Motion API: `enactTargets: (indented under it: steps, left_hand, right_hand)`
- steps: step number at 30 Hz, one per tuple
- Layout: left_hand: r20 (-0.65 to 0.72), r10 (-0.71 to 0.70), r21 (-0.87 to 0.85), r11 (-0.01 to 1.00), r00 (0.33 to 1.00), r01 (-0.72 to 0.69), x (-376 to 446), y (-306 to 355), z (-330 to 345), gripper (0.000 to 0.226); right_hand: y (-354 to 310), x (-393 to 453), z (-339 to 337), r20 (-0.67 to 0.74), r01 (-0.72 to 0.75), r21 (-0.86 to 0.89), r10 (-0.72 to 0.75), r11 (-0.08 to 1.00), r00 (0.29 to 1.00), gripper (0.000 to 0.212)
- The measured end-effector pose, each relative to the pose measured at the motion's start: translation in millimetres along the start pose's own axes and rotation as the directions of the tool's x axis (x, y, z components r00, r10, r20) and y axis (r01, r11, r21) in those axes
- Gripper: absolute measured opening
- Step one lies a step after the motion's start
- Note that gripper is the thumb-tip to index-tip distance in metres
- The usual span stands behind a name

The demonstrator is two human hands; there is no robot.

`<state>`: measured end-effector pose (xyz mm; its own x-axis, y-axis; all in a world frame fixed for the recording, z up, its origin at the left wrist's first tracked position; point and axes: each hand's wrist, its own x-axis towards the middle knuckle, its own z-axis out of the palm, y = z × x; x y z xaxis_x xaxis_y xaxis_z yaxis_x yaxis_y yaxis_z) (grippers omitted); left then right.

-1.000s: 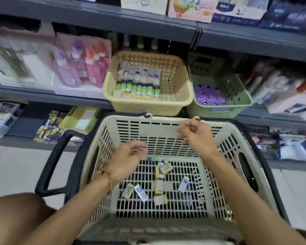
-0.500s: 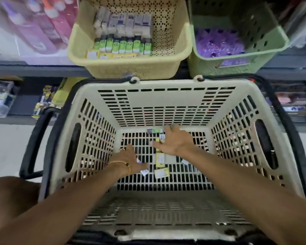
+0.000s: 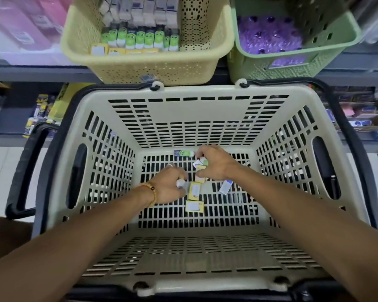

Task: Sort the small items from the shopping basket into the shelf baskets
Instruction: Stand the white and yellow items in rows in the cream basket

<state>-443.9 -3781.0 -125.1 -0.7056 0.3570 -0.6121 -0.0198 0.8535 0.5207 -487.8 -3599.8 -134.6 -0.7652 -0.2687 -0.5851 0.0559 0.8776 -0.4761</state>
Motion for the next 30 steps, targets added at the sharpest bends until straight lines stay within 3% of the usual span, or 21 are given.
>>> enactTargets:
  steps: [4,8,13,16,20,24,27,30]
  left_hand:
    - [0.129,0.173,0.205,0.959,0.976,-0.197,5.7,5.5,23.8,0.072]
    - [0.075,0.262,0.31,0.911,0.962,-0.272,10.3,1.1,30.1,0.077]
    - [0.105,0.297,0.307,0.898,0.949,-0.315,13.4,-1.3,31.9,0.08]
    - [0.151,0.303,0.318,0.886,0.941,-0.336,12.1,-0.3,33.6,0.086]
    - [0.183,0.384,0.384,0.819,0.905,-0.425,10.7,1.9,40.7,0.085]
    - [0.226,0.434,0.47,0.736,0.872,-0.488,12.9,5.4,44.8,0.084]
    - [0.219,0.397,0.459,0.765,0.892,-0.453,18.0,3.7,37.9,0.083]
    - [0.178,0.359,0.412,0.818,0.916,-0.401,22.0,-2.6,28.4,0.053]
  right_hand:
    - [12.8,-5.2,-2.2,0.087,0.03,-0.072,-0.024,0.997,0.996,0.07]
    - [13.9,-4.2,1.6,0.085,0.058,-0.074,-0.052,0.996,0.995,0.048]
    - [12.7,-0.5,2.7,0.125,0.011,-0.06,-0.004,0.998,0.992,0.057]
    - [18.5,-1.3,1.2,0.139,-0.007,-0.043,0.013,0.999,0.99,0.032]
    - [26.0,-6.3,-3.1,0.073,-0.057,0.039,0.054,0.998,0.996,0.032]
    - [30.7,-9.4,-17.4,0.011,-0.134,0.261,0.136,0.956,0.991,0.031]
    - [39.5,-17.3,-29.6,-0.01,-0.184,0.36,0.201,0.914,0.98,0.028]
    - [50.1,-27.3,-33.6,0.041,-0.266,0.41,0.274,0.872,0.961,0.033]
